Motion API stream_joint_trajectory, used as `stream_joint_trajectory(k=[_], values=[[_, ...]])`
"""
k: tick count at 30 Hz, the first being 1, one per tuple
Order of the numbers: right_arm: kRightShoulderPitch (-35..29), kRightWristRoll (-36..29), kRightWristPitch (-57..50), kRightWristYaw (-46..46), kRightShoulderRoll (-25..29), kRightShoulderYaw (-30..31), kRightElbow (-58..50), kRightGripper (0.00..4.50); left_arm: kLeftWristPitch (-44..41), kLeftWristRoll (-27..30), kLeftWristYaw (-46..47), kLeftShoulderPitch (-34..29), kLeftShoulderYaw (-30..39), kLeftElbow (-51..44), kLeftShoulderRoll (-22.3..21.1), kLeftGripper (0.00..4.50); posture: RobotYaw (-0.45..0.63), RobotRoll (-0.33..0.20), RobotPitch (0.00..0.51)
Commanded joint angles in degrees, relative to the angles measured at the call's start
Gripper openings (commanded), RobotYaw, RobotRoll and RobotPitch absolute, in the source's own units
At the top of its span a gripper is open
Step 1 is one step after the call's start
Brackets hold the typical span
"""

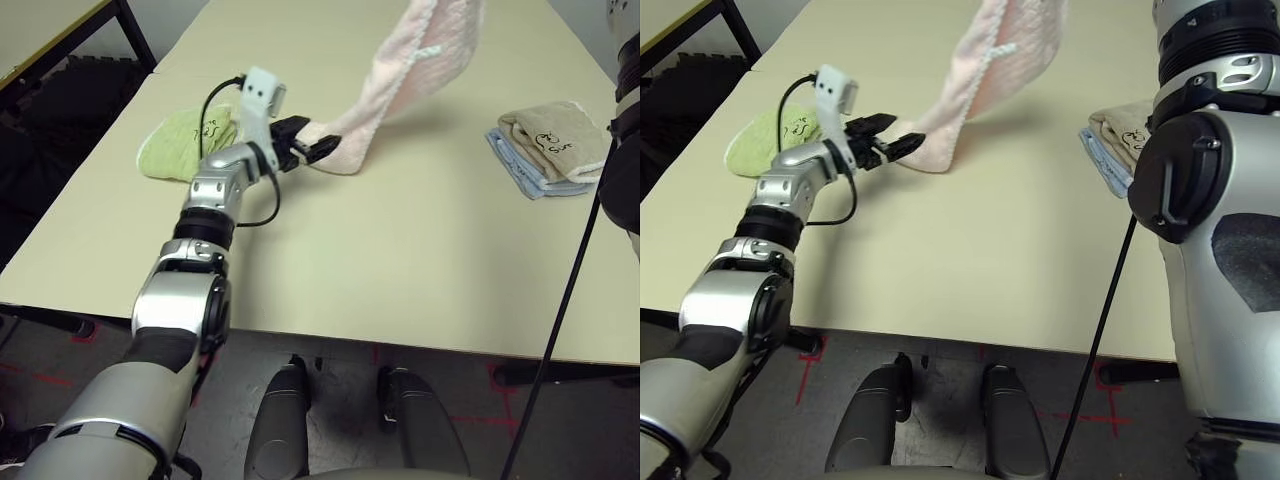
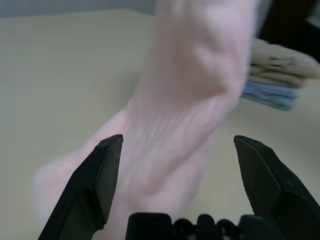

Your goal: Fold the towel and set it aside.

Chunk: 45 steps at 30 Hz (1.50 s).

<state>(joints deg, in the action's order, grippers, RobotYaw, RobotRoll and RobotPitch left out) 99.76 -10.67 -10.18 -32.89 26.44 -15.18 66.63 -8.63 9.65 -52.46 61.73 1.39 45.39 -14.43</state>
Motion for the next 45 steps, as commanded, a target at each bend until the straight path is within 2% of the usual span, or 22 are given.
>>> stream_joint_trajectory(k=[1,2,6,8,11,15,23,26,31,38,45], values=[[0.5,-0.9,-1.4,-1.3,-0.3,0.4,-2.9,0.06,-5.6,0.5,-0.2,-7.8,-1.8,-13.3,-1.7,4.5,0.0,0.0,0.182],[0.3,-0.9,-1.6,-1.5,-0.6,0.5,-3.2,0.06,-7.8,0.9,1.9,-10.3,-1.5,-18.7,-1.7,4.5,0.01,0.0,0.187],[-0.3,-1.0,-1.6,-1.2,-1.9,0.5,-3.6,0.06,-24.7,3.4,16.3,-18.6,0.6,-42.3,3.3,4.5,0.03,0.0,0.193],[-0.3,-1.0,-1.2,-1.0,-2.2,0.5,-3.2,0.06,-30.6,1.9,22.7,-20.8,0.0,-48.5,5.6,4.5,0.04,0.0,0.197],[0.2,-1.2,-0.7,-0.6,-2.8,0.3,-2.6,0.06,-32.5,-3.1,33.0,-21.9,-0.8,-49.8,8.4,4.5,0.04,0.0,0.198],[1.0,-1.1,0.3,0.7,-3.1,0.3,-1.9,0.06,-31.9,-4.1,36.7,-21.0,-2.8,-46.4,11.0,4.5,0.02,0.0,0.198],[1.5,-0.9,1.7,3.1,-3.7,0.2,0.0,0.06,-29.4,-5.1,38.5,-18.0,-7.0,-37.2,14.7,4.5,0.01,0.0,0.204],[1.5,-1.2,1.9,3.4,-4.0,-0.1,0.2,0.06,-25.6,-6.6,40.1,-15.8,-8.2,-29.1,16.1,4.5,0.02,0.0,0.205],[1.5,-1.2,1.9,3.6,-4.0,0.0,0.3,0.06,-20.1,-8.3,43.8,-11.9,-7.1,-19.5,17.2,4.5,0.01,0.0,0.201],[1.6,-1.2,1.9,3.6,-4.1,0.0,0.1,0.06,-11.5,-11.5,56.4,-7.5,-4.2,-7.2,17.7,4.5,0.0,0.0,0.197],[1.6,-1.1,2.3,4.0,-4.2,0.0,0.5,0.06,-12.2,-11.2,64.5,-3.9,-1.9,-2.6,21.5,4.5,0.0,0.0,0.197]])
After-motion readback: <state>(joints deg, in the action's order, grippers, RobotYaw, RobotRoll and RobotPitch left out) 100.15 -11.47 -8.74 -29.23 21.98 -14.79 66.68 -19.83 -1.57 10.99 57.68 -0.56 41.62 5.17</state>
